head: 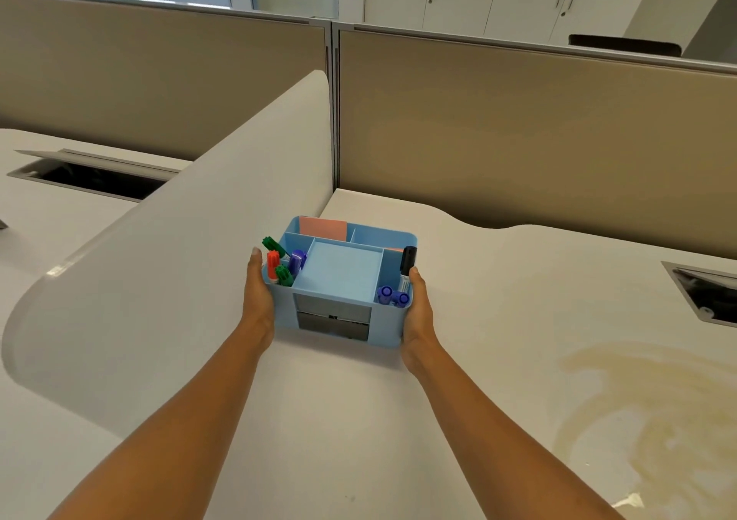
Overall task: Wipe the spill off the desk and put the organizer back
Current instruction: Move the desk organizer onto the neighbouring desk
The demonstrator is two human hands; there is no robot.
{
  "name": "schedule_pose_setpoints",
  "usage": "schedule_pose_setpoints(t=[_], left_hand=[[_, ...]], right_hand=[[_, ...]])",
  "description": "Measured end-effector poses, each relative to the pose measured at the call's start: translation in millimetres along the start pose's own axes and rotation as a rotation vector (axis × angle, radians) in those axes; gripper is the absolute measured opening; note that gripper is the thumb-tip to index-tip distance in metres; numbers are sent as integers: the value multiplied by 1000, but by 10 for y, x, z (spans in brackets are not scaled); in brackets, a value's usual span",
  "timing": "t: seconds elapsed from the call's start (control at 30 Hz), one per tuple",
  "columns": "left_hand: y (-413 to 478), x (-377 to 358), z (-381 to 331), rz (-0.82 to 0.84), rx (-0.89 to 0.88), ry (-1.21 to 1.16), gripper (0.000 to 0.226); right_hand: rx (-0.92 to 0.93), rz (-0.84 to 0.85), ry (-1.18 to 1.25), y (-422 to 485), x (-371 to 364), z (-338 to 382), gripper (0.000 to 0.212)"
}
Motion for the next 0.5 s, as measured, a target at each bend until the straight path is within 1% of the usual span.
schedule_pose_setpoints(t=[0.13,0.2,0.3,0.4,0.5], left_hand=[[-93,29,45,-90,-1,-9,60],[-158,60,59,-140,-11,14,61],[-313,81,64,-205,-58,70,57],[-461,49,93,-227,-76,81,55],[-528,34,123,-258,-43,75,54]], right_hand=[[15,-14,2,-25,-7,14,53],[21,-26,-2,-41,3,27,52],[31,-42,-38,-79,26,44,49],[58,-29,-66,-133,28,45,47],[72,-33,-68,-165,29,25,49]])
Point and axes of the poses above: each hand's wrist, its own y-axis towards the middle knuckle, its own x-axis out of the back of the hand, z = x × y, the point moved 8 cm from there along y, towards the middle knuckle, and after that the axes turned 4 degrees about -y, right-handed, at the moved point
